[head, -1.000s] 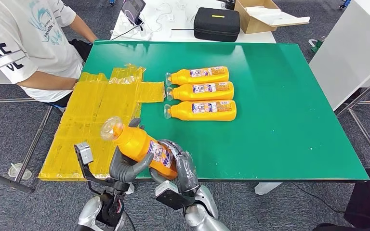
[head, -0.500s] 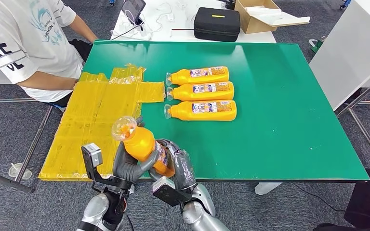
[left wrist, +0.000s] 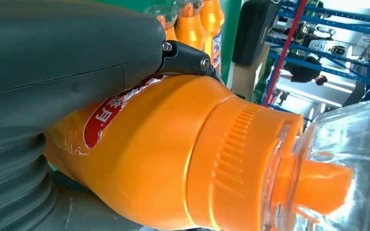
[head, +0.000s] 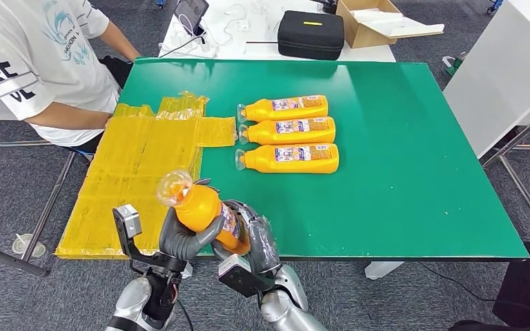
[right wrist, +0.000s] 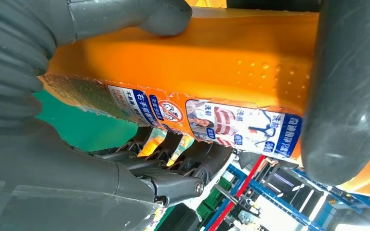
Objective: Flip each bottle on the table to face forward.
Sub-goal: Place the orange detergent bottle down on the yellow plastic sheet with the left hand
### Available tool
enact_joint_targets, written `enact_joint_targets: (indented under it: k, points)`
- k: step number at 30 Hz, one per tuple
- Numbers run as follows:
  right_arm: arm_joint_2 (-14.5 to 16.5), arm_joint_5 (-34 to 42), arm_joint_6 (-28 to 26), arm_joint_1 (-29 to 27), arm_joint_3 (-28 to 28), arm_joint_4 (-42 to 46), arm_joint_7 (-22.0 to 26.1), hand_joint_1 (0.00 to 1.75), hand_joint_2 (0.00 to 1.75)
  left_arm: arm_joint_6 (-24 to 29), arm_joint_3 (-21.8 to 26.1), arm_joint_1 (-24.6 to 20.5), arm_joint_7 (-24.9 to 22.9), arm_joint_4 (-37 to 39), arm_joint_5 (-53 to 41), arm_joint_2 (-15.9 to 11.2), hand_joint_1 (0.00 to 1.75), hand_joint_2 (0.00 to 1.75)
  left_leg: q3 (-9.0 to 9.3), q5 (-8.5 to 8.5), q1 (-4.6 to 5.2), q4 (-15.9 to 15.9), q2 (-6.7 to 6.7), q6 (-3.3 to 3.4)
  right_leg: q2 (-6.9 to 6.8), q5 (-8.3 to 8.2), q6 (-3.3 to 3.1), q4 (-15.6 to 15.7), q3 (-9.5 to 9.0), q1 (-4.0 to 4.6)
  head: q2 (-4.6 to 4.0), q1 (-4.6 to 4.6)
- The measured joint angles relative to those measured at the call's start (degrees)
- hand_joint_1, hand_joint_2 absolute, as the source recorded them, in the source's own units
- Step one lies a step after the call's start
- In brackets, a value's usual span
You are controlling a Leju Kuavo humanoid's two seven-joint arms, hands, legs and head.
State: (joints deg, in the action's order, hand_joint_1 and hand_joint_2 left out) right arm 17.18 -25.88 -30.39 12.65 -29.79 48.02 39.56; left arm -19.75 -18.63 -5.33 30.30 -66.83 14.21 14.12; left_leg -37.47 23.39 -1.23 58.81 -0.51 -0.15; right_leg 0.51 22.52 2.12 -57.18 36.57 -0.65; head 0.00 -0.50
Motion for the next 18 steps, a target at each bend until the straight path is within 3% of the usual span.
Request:
enact_joint_targets:
  k: [1,2,5,10,18]
  points:
    - [0.0,0.0,0.0,0.0,0.0,0.0,0.0,0.36,1.75,-0.4,0.2,0.0,-0.1,0.1,0.7,0.0,1.75,1.75,0.00,0.00,0.00,0.0,0.00,0.00,0.00,0.00,0.00,0.0,0.00,0.00,0.00,0.01]
    - [0.0,-0.1,-0.1,0.0,0.0,0.0,0.0,0.00,1.31,-0.7,0.4,0.0,-0.3,0.1,1.4,0.0,1.75,1.75,0.00,0.00,0.00,0.0,0.00,0.00,0.00,0.00,0.00,0.0,0.00,0.00,0.00,0.00]
    - [0.2,-0.5,-1.7,-0.1,-0.1,0.1,0.0,0.00,0.00,-0.7,0.7,0.1,-1.0,0.1,3.7,0.0,1.75,1.75,-0.01,0.00,0.00,0.0,0.00,0.00,0.00,0.00,0.00,0.0,0.00,0.00,0.00,-0.01]
    - [0.1,0.1,-5.6,-1.0,0.2,3.8,-0.9,0.00,0.00,6.0,3.0,-0.1,-0.3,-0.4,4.1,0.1,1.75,1.75,0.01,0.00,0.00,0.0,0.01,-0.01,0.01,-0.01,-0.01,0.0,0.04,0.00,0.01,0.00]
    - [-1.1,2.9,-7.7,-4.7,2.3,18.7,-1.7,0.00,0.00,17.9,10.5,-3.7,3.7,-2.8,-1.6,-0.2,1.75,1.75,0.00,-0.04,-0.02,0.0,0.00,-0.03,0.00,-0.02,-0.01,0.0,0.03,0.01,0.00,0.00]
